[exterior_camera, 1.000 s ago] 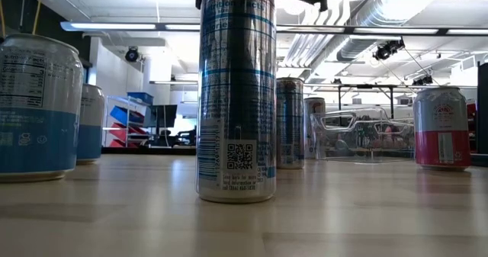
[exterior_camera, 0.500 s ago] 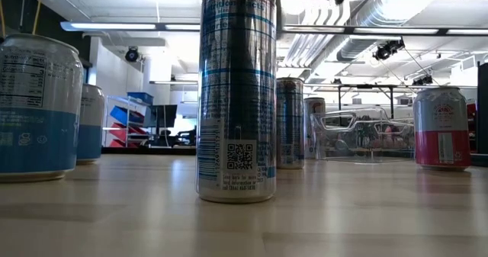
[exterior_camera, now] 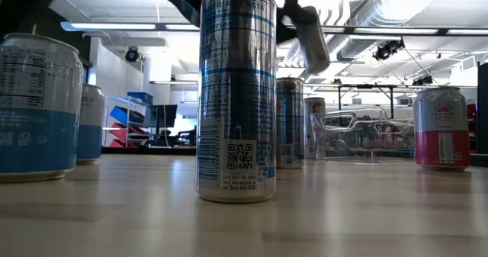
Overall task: Sort soda cans
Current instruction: Put the top left white-yellow soda can into the top transparent bin
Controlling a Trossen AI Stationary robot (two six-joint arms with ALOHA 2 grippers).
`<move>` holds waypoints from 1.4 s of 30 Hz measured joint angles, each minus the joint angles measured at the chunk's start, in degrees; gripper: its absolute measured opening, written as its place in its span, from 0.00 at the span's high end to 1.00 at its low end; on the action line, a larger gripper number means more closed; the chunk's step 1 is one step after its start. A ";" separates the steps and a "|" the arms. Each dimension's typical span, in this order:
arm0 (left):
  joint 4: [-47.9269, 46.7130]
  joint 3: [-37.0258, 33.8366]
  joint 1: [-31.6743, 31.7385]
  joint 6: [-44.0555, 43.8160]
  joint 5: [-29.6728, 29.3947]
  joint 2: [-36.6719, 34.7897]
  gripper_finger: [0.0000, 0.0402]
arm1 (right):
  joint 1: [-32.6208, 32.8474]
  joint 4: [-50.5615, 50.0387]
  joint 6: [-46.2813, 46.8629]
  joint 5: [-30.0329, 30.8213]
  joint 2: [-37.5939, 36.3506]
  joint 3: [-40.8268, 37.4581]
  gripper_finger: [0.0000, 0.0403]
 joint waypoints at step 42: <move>-46.75 20.72 -4.97 9.90 -11.04 16.09 0.46 | 0.04 -0.27 2.16 -1.74 0.02 0.26 0.02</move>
